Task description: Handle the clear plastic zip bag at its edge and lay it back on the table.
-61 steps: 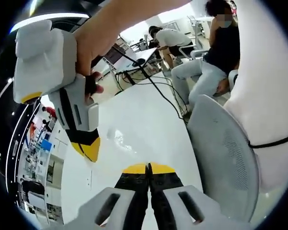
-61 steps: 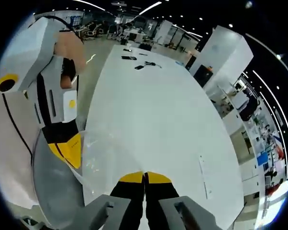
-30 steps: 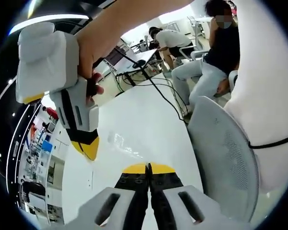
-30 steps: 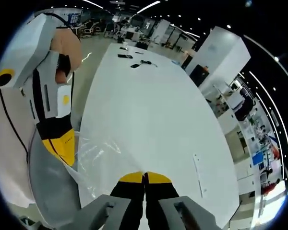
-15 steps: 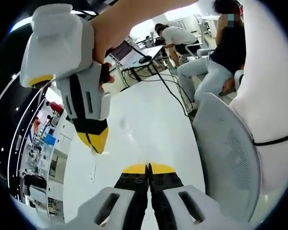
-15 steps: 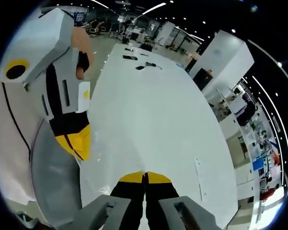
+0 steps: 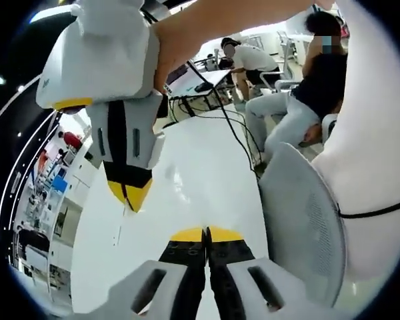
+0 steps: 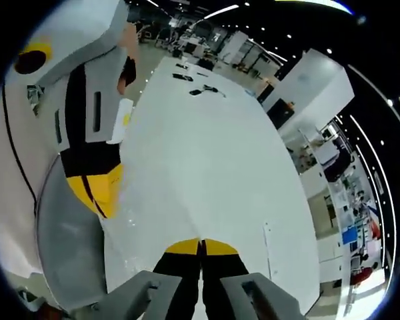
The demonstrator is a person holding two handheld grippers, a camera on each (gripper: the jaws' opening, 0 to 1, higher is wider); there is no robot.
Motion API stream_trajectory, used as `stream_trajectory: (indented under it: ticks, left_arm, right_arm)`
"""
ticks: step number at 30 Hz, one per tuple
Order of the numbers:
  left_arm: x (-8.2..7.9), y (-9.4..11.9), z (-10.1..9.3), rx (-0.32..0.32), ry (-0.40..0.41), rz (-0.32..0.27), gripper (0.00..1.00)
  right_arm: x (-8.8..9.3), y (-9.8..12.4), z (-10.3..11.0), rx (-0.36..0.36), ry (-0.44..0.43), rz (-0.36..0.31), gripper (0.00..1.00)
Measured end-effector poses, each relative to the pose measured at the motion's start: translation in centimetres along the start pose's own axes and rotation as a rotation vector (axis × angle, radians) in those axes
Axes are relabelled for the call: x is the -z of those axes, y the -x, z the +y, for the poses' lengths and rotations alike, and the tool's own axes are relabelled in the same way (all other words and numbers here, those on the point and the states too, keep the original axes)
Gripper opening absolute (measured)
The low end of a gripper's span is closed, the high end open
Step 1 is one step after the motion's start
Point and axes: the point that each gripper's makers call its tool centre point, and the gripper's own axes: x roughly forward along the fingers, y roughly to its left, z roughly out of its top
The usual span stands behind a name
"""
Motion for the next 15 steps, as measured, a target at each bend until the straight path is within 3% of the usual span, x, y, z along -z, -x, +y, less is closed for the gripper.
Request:
stream_trajectory:
  ticks: [8, 15]
  left_arm:
    - [-0.3, 0.1, -0.4, 0.037, 0.011, -0.004, 0.00]
    - [0.2, -0.1, 1.0, -0.035, -0.003, 0.003, 0.00]
  right_arm:
    - [0.0, -0.3, -0.2, 0.014, 0.003, 0.005, 0.00]
    - [-0.1, -0.2, 0.1, 0.001, 0.007, -0.005, 0.00]
